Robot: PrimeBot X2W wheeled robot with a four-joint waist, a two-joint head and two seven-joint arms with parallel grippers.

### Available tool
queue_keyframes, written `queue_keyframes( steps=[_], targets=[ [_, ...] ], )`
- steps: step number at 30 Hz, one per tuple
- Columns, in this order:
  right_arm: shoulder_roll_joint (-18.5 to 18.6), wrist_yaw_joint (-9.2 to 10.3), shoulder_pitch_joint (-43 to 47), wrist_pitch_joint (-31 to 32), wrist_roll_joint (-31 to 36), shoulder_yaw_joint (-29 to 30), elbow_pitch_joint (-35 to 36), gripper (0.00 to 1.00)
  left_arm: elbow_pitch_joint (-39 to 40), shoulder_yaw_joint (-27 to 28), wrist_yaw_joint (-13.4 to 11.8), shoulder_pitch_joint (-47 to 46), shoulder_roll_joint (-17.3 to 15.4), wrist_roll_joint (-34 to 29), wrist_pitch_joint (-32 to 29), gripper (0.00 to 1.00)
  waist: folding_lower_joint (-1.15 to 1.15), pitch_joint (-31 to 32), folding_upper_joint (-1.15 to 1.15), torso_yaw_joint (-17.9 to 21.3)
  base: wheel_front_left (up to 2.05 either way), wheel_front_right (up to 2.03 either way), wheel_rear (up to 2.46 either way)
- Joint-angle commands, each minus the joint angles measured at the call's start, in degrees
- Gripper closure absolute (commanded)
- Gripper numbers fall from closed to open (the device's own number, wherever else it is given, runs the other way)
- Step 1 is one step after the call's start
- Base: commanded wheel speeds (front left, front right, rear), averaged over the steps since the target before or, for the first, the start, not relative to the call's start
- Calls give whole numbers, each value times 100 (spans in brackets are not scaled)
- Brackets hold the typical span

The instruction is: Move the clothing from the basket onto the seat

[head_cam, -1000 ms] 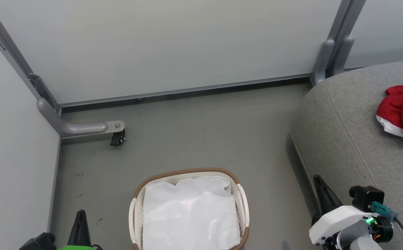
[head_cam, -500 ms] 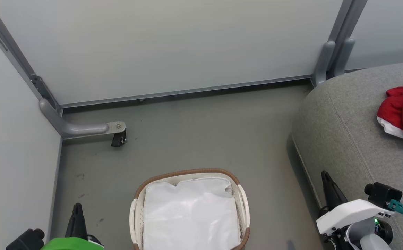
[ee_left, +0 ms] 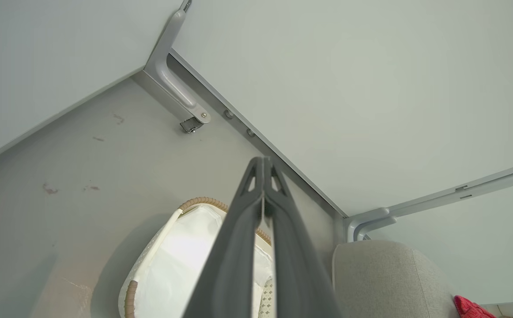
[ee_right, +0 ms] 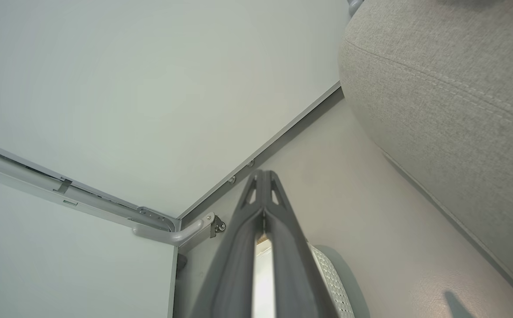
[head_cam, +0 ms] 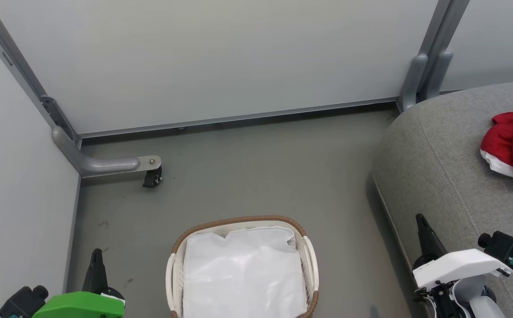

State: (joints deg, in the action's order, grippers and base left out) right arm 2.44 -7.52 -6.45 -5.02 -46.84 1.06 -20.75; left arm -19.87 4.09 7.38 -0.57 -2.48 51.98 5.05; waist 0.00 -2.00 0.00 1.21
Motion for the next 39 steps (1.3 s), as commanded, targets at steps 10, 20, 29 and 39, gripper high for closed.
queue_keyframes(
  steps=[10,20,29,39],
  targets=[
    [36,2,-16,211,-831,117,196,100,173,71,8,-221,-38,750,-211,100,0,22,0,-15,0,0,0],
    [40,2,-8,381,-1494,195,288,100,253,102,10,-299,-42,1334,-385,100,0,44,0,-29,0,0,0],
    [44,3,-1,520,-2027,261,357,100,309,127,11,-349,-45,1805,-514,100,0,63,0,-42,0,0,0],
    [46,3,8,661,-2583,325,434,100,379,157,13,-411,-49,2295,-660,100,0,85,0,-56,0,0,0]
  ],
)
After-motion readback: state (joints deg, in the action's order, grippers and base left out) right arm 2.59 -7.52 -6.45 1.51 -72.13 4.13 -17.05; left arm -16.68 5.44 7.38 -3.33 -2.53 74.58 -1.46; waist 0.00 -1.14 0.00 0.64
